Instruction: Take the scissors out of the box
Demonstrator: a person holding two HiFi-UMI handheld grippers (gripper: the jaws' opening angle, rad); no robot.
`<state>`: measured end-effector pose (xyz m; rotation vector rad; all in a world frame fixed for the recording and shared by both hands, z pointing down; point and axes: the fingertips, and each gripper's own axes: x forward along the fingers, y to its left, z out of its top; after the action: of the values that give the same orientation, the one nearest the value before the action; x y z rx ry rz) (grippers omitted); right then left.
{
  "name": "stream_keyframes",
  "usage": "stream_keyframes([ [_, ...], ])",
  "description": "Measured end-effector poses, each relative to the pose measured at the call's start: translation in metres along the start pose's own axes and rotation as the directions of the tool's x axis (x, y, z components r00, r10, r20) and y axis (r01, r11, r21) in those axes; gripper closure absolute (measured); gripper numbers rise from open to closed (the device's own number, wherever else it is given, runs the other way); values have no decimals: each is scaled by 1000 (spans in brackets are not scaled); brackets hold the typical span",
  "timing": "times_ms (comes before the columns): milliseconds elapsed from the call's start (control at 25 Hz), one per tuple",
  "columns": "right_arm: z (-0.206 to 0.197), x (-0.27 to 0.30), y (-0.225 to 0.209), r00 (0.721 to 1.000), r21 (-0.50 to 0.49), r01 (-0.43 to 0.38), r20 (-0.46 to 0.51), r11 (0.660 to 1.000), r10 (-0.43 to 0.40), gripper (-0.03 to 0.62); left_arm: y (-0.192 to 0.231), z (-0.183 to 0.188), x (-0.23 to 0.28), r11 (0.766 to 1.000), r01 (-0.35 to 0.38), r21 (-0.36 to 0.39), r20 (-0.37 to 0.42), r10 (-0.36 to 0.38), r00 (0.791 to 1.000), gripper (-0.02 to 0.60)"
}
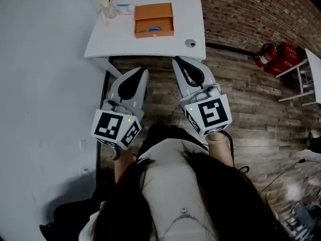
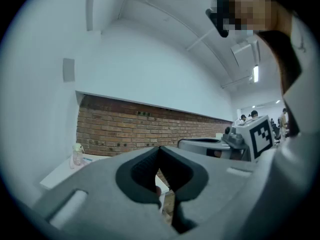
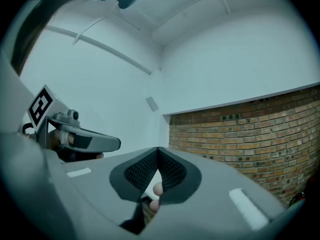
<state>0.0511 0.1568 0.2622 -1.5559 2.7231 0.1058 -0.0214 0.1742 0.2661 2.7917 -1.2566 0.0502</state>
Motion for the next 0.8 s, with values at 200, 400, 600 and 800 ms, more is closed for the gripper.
stream_keyframes([
  [200,-4,9,-5,1000,-22,-13,-13,1000,12,588,8,-2,10,1000,-12,-4,-11,11,1000,581],
  [400,-13,20,-18,1000,-21,-5,-26,1000,5,586,15,-8,28,1000,4,0,-25,-4,1000,581],
  [600,-20,34,-28,999,-27,-5,-45,1000,4,586,25,-12,48,1000,20,-6,-35,-20,999,581],
  [800,-25,56,-41,998,-38,1,-55,999,-4,586,44,-18,66,1000,18,-20,-49,-19,999,581],
])
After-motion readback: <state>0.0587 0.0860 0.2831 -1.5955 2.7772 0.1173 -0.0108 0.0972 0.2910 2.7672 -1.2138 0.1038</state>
